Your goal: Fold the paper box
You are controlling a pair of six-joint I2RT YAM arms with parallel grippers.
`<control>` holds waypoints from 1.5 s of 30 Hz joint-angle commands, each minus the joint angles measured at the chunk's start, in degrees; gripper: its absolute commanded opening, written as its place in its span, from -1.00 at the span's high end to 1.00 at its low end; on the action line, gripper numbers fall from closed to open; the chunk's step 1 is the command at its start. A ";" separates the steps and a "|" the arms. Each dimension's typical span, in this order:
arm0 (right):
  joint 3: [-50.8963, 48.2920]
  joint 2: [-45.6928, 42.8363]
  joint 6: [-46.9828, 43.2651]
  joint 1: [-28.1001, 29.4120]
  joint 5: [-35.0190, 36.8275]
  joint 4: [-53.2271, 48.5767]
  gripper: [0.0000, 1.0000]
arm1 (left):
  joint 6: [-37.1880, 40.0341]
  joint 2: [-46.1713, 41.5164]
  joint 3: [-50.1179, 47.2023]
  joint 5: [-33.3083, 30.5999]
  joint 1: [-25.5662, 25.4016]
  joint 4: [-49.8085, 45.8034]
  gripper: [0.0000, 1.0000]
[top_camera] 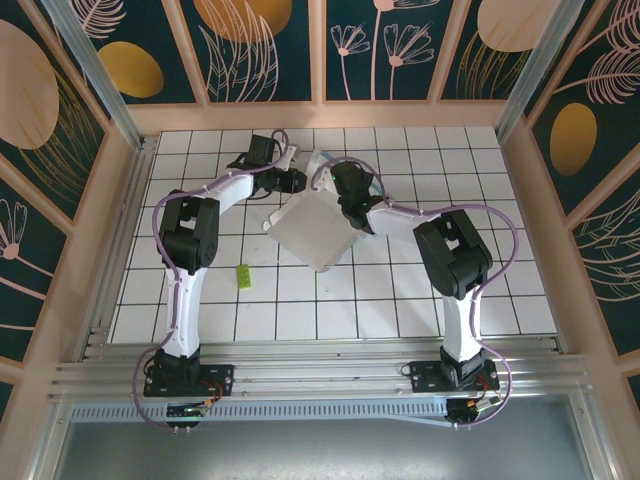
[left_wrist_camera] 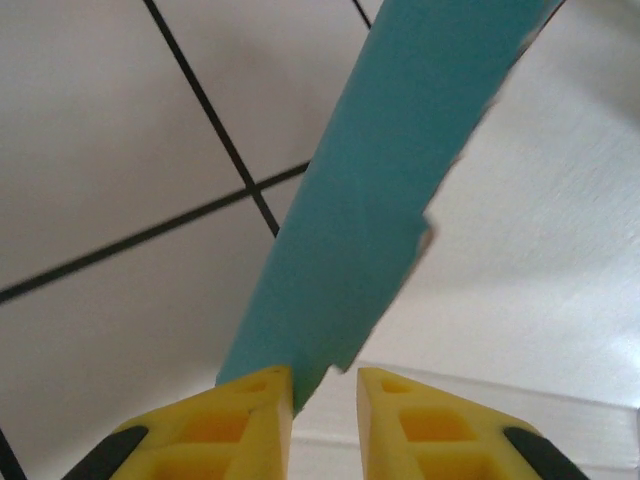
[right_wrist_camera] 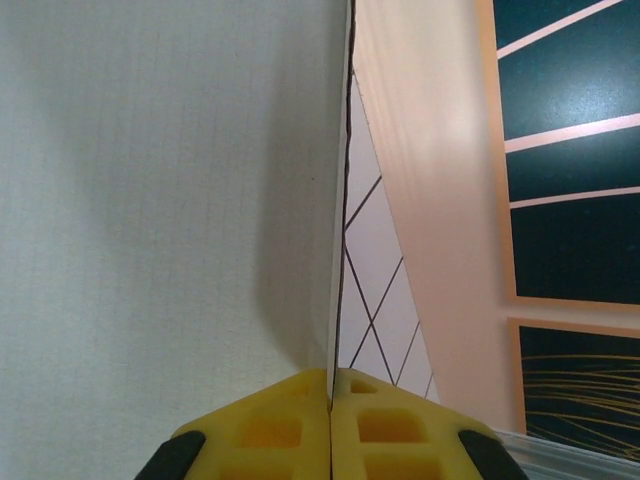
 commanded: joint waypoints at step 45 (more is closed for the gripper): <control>-8.91 -1.58 -17.53 4.36 6.84 24.75 0.84 | 10.00 -3.21 1.56 7.74 2.97 -0.22 0.00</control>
